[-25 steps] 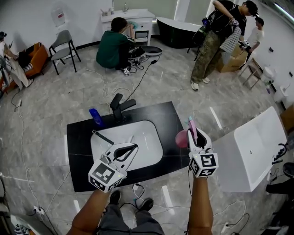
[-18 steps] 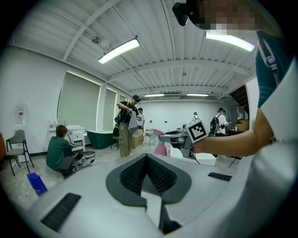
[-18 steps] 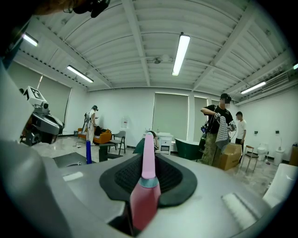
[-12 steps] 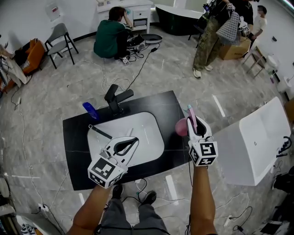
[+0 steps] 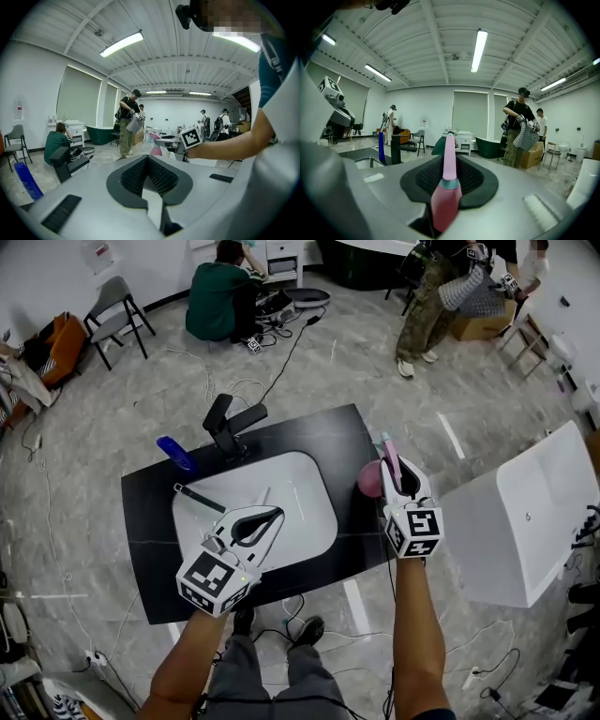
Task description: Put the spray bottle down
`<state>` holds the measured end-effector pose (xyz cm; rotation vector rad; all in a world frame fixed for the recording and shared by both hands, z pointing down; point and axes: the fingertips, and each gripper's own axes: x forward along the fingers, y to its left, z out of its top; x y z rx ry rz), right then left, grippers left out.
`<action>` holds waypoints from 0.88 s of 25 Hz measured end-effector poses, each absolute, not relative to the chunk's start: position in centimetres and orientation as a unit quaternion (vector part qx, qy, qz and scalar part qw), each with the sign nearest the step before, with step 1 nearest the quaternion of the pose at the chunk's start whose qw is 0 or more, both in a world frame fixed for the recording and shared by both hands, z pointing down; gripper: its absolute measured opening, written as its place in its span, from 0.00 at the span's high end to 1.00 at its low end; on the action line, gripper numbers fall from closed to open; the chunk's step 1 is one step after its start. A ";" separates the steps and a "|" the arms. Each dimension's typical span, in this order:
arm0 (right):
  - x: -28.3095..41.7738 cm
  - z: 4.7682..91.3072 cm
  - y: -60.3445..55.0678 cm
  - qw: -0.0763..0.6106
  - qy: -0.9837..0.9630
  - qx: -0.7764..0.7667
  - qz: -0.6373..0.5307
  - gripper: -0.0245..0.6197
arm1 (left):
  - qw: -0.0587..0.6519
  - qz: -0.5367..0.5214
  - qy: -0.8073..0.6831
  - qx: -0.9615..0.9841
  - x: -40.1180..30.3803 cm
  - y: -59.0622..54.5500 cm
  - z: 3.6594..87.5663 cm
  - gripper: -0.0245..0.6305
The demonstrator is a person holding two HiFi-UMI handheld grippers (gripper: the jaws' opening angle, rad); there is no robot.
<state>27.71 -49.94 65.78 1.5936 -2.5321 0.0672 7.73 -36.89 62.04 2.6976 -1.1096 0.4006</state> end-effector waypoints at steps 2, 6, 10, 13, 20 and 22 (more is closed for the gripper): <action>27.8 66.5 -50.2 0.075 -0.844 0.530 0.022 0.82 | 0.099 0.136 -0.375 0.912 7.8 -37.1 62.4 0.96; 28.0 67.6 -50.6 0.071 -0.843 0.533 0.021 0.82 | 0.101 0.136 -0.374 0.912 8.0 -37.5 63.0 0.96; 28.0 68.2 -50.9 0.062 -0.846 0.529 0.016 0.82 | 0.105 0.137 -0.375 0.911 8.0 -37.6 63.7 0.96; 28.0 68.8 -51.1 0.061 -0.848 0.526 0.008 0.81 | 0.106 0.138 -0.375 0.911 8.0 -37.9 64.2 0.96; 27.6 69.4 -51.4 0.072 -0.849 0.523 -0.012 0.81 | 0.106 0.134 -0.376 0.911 7.7 -38.5 64.6 0.96; 27.4 69.7 -51.3 0.077 -0.850 0.520 -0.016 0.81 | 0.107 0.133 -0.376 0.911 7.6 -38.5 64.6 0.96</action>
